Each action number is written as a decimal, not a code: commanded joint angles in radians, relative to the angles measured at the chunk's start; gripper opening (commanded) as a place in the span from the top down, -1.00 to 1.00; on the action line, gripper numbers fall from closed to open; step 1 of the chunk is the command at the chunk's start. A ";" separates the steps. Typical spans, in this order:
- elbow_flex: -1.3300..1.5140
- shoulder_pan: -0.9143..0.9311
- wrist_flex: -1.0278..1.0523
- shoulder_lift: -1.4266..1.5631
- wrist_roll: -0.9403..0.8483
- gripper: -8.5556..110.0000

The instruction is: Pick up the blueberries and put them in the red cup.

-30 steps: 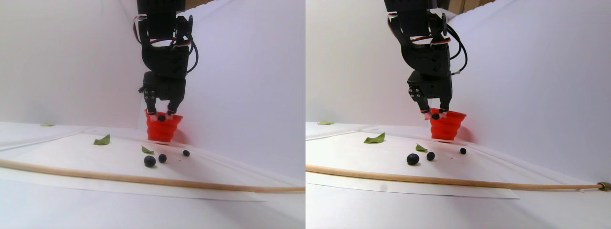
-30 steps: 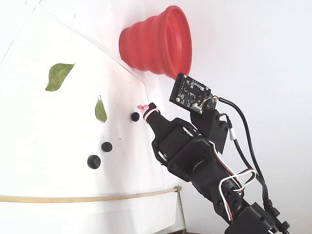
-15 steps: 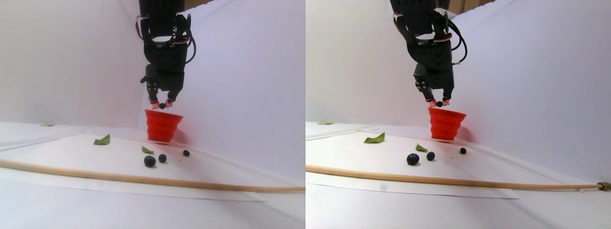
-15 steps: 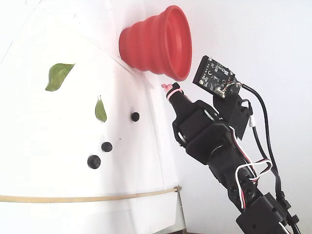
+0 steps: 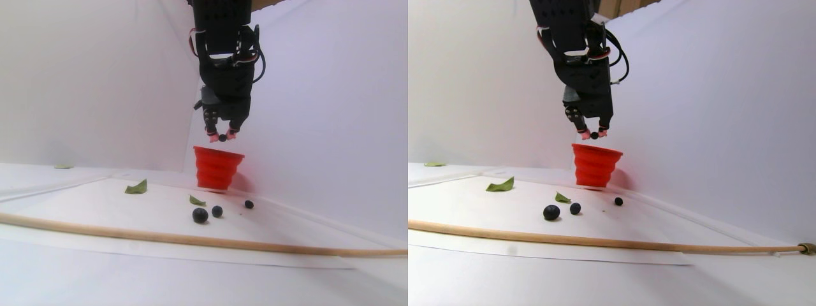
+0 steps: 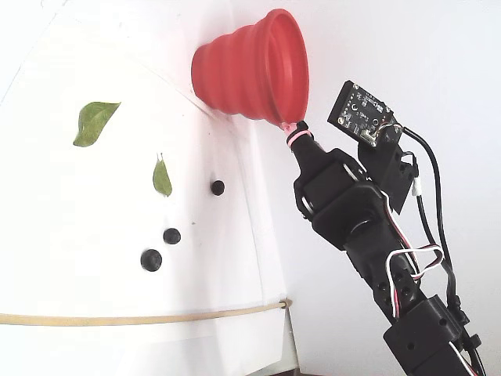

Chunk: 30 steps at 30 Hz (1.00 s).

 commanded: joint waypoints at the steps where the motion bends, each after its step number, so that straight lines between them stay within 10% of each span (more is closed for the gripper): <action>1: -0.132 0.037 -0.031 0.023 -0.003 0.62; 30: -0.448 0.028 -0.012 -0.176 -0.005 0.62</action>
